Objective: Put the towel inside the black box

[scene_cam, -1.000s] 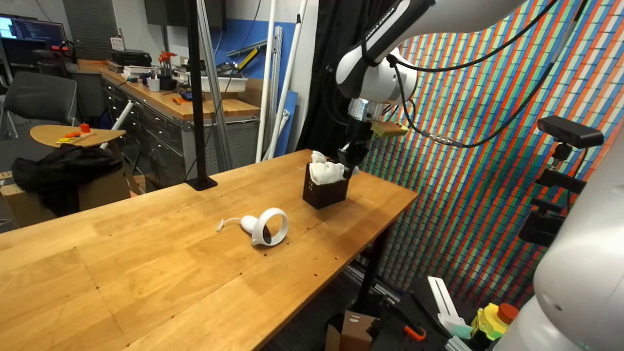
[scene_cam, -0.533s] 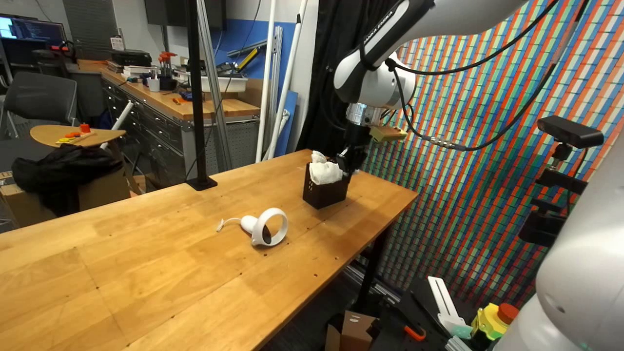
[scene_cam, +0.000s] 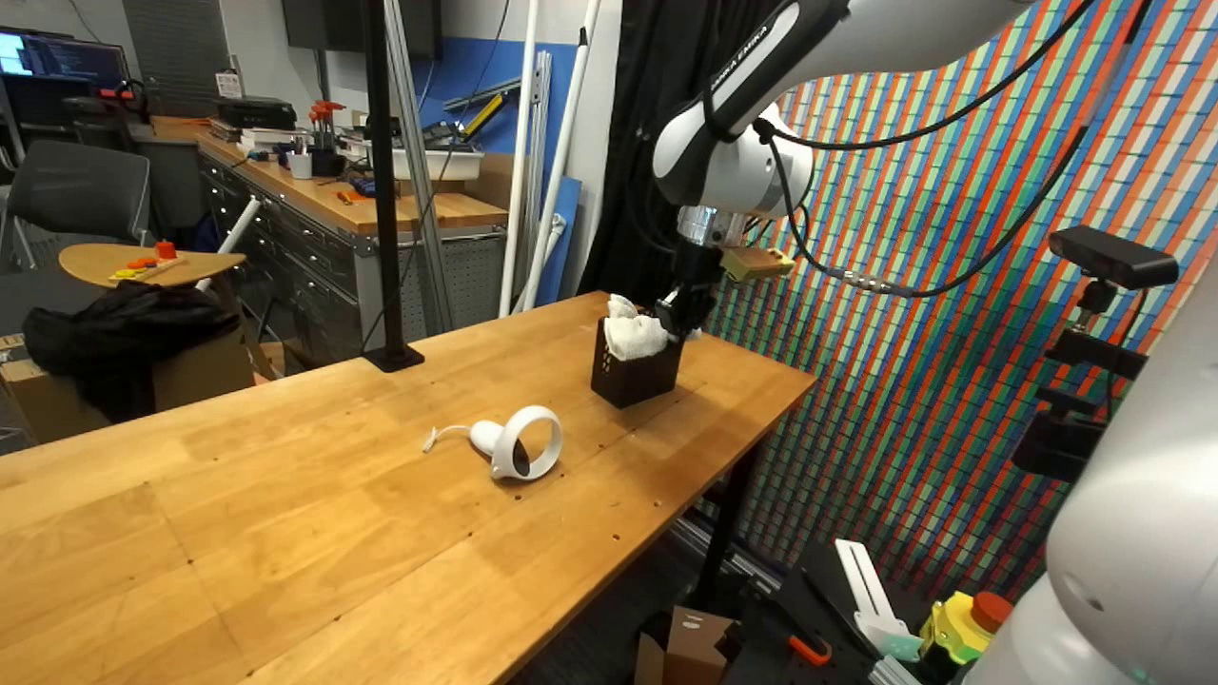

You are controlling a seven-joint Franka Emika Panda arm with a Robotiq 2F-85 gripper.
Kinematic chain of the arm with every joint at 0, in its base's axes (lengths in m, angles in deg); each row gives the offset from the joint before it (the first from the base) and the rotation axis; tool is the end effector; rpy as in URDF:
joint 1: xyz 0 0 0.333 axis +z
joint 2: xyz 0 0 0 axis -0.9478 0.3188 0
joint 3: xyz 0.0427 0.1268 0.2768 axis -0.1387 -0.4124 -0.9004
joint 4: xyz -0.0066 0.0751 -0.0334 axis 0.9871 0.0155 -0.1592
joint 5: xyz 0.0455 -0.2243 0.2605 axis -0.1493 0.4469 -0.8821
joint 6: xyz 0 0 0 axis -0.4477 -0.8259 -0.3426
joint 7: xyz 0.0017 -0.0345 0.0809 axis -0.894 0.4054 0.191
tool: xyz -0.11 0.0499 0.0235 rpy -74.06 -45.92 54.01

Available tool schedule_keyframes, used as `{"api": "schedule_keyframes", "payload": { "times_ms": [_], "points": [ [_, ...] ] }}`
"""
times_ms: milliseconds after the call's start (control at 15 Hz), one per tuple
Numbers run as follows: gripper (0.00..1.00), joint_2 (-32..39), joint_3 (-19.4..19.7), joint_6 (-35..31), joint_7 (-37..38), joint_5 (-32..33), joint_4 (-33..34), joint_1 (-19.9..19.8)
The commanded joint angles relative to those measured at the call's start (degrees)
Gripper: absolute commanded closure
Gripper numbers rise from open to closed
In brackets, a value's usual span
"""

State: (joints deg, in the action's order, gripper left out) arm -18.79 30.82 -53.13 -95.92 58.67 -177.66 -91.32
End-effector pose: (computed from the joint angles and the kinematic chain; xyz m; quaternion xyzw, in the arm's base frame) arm 0.4468 -0.2457 0.3342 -0.9991 0.0179 -0.0281 0.0280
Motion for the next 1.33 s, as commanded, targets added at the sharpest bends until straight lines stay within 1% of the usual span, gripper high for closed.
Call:
{"api": "schedule_keyframes", "payload": {
  "times_ms": [0,333,733,933,1267],
  "points": [
    [0.99,-3.07,1.10,-3.67,-1.03,-1.35,-1.20,0.90],
    [0.99,-3.55,1.39,-5.95,-1.60,-3.00,-0.55,0.96],
    [0.98,-2.40,1.35,-6.38,-2.44,-4.65,0.83,1.08],
    [0.98,-1.71,1.20,-5.93,-2.65,-4.35,2.44,1.37],
    [0.98,0.58,1.03,-4.20,-2.45,-2.88,6.99,2.02]
  ]
}}
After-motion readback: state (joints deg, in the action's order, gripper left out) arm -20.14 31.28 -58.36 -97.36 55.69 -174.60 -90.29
